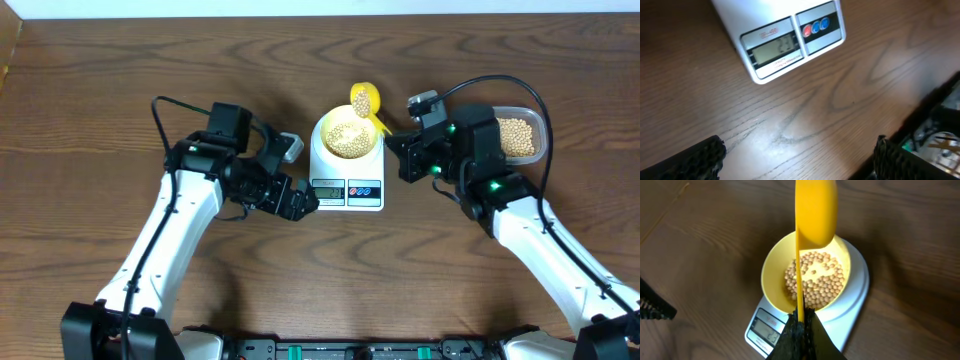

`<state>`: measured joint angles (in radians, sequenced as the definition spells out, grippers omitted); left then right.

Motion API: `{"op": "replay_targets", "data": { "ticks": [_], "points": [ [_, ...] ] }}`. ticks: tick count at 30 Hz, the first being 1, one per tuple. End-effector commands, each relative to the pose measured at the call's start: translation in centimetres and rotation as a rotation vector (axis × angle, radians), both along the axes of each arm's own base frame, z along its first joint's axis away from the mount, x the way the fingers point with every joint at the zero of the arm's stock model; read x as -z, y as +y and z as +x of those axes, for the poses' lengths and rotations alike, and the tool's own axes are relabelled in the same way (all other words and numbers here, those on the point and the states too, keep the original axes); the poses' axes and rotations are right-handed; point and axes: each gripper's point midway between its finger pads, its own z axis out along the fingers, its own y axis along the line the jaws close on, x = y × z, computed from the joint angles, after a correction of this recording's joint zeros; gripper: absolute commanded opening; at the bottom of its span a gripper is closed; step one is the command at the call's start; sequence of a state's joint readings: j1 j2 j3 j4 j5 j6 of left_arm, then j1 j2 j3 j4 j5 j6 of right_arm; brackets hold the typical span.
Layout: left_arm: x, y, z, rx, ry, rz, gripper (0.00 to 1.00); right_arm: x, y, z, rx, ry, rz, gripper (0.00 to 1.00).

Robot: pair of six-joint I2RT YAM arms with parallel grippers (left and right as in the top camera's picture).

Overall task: Scoop item into bowl and weigh 50g on scale
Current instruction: 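Pour soybeans into the bowl while the left gripper moves toward the scale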

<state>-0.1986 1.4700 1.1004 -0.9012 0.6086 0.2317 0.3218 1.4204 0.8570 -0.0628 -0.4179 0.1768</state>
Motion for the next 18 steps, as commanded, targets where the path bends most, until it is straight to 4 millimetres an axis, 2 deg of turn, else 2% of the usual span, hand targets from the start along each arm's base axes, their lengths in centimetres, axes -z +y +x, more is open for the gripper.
{"op": "replay_targets", "data": {
  "ticks": [1,6,11,18],
  "points": [
    [0.9,2.2,0.9,-0.1,-0.005,0.165,0.97,-0.7,-0.3,0.2,-0.007,-0.022,0.006,0.01],
    [1.0,2.3,0.5,-0.105,0.017,0.168,0.97,-0.8,0.1,-0.1,-0.028,-0.017,0.02,0.01],
    [1.0,0.5,-1.0,-0.037,0.058,0.053,0.97,-0.8,0.1,-0.1,-0.027,-0.018,0.02,0.01],
    [1.5,0.8,-1.2,-0.012,0.049,0.075,0.97,-0.8,0.1,-0.1,-0.027,-0.018,0.02,0.01]
  ]
}}
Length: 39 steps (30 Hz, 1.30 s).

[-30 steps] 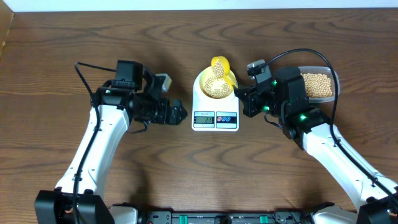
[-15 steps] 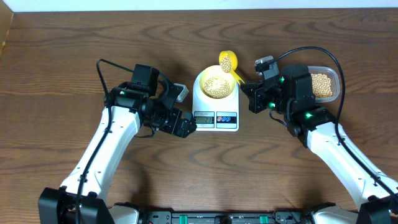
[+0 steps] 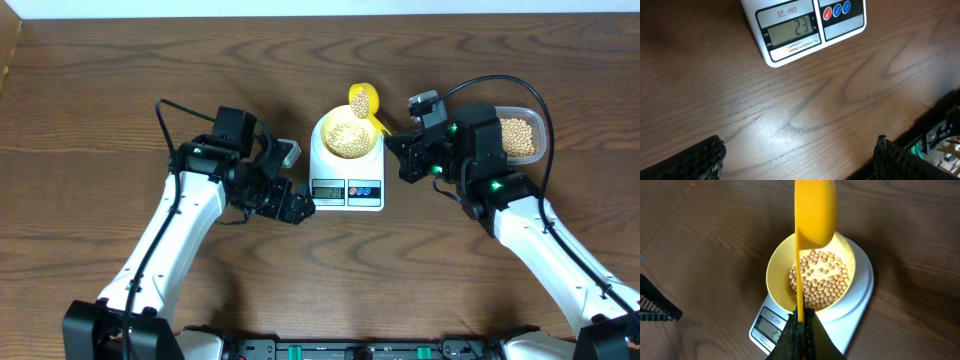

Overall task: Scoop item into bowl and weigh 50g on scale
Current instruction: 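Pour soybeans into the bowl while the left gripper moves toward the scale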

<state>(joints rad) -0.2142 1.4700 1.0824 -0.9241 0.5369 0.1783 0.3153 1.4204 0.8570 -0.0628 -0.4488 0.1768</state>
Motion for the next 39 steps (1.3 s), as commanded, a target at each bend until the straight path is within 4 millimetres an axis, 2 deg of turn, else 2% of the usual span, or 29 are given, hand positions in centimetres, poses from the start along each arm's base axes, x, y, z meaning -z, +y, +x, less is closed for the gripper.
{"op": "replay_targets", "data": {
  "ticks": [1,5,17,25,39],
  "points": [
    [0.4,0.2,-0.3,0.03,-0.006,0.014,0.97,-0.6,-0.1,0.1,-0.008,-0.023,0.003,0.01],
    [0.8,1.2,0.1,0.018,-0.023,0.079,0.97,-0.6,-0.1,0.1,-0.009,-0.023,0.003,0.01],
    [0.8,1.1,0.6,0.017,-0.046,0.074,0.97,-0.4,-0.1,-0.1,-0.026,-0.029,-0.017,0.01],
    [0.8,1.1,0.6,0.017,-0.046,0.074,0.97,-0.2,0.9,-0.8,-0.074,-0.049,-0.044,0.01],
    [0.8,1.1,0.6,0.017,-0.046,0.074,0.97,0.3,0.4,-0.7,-0.106,-0.105,-0.133,0.01]
  ]
}}
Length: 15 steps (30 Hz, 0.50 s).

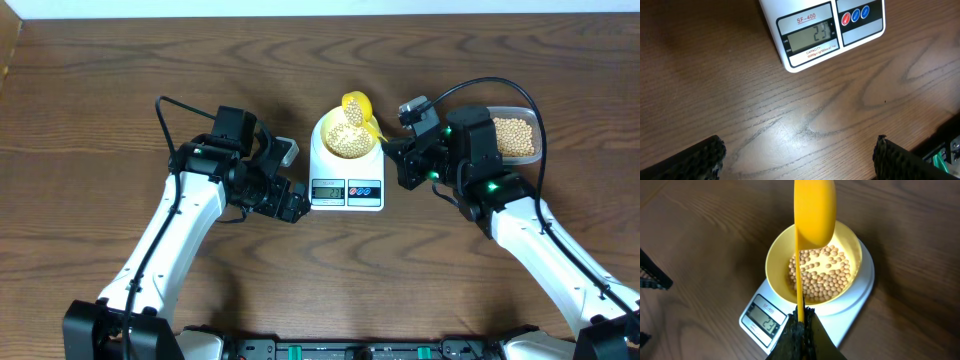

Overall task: Scoop item into bowl and weigh 50g on scale
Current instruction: 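Pour soybeans into the bowl while the left gripper moves toward the scale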

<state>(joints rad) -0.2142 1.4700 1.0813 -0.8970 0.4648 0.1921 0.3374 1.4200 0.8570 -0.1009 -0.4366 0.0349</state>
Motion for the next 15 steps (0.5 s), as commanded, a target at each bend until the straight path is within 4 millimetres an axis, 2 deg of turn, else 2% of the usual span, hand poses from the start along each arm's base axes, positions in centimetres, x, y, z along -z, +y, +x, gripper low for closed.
{"op": "replay_targets", "data": {
  "ticks": [1,15],
  "points": [
    [0.31,0.12,-0.27,0.018,0.001,0.01,0.97,-0.42,-0.07,0.13,-0.018,-0.049,-0.035,0.01],
    [0.31,0.12,-0.27,0.018,0.001,0.01,0.97,-0.28,-0.08,0.03,-0.135,-0.174,-0.151,0.01]
  ]
}}
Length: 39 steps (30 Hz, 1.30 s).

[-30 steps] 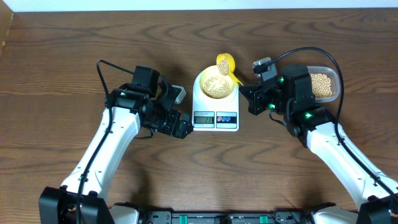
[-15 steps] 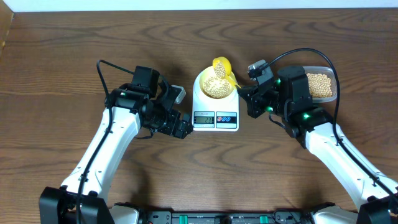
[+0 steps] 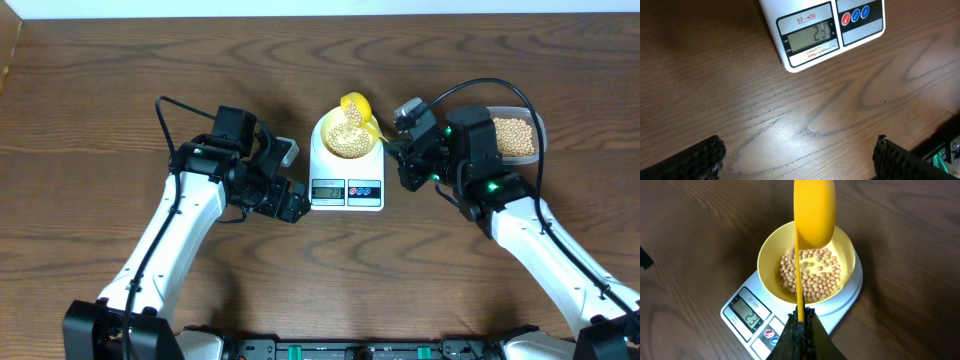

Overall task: Scoop item into bowl and weigh 50g on scale
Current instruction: 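Pour soybeans into the bowl while the left gripper moves toward the scale, then return the scoop with the right gripper to the soybean tub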

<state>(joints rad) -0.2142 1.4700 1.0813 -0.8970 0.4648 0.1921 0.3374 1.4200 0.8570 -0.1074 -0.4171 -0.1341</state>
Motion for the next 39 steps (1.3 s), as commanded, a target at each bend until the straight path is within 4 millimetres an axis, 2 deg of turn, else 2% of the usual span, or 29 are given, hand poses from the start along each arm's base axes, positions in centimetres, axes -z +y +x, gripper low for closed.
{"op": "replay_targets", "data": {
  "ticks": [1,7,23,28,33,34,39],
  "points": [
    [0.3,0.1,-0.3,0.018,0.001,0.01,0.97,-0.4,0.2,-0.1,-0.066,-0.084,-0.066,0.01],
    [0.3,0.1,-0.3,0.018,0.001,0.01,0.97,0.1,-0.6,0.7,-0.04,-0.159,-0.205,0.01],
    [0.3,0.1,-0.3,0.018,0.001,0.01,0.97,-0.1,-0.7,1.0,-0.032,-0.178,-0.211,0.01],
    [0.3,0.1,-0.3,0.018,0.001,0.01,0.97,-1.0,-0.4,1.5,0.095,-0.088,-0.058,0.01],
    [0.3,0.1,-0.3,0.018,0.001,0.01,0.97,-4.3,1.4,1.2,0.113,-0.037,0.177,0.01],
    [0.3,0.1,-0.3,0.018,0.002,0.01,0.97,-4.8,1.1,1.4,0.145,-0.03,0.205,0.02],
    [0.3,0.1,-0.3,0.018,0.001,0.01,0.97,-7.9,-4.8,3.4,0.454,-0.036,0.31,0.02]
  ]
}}
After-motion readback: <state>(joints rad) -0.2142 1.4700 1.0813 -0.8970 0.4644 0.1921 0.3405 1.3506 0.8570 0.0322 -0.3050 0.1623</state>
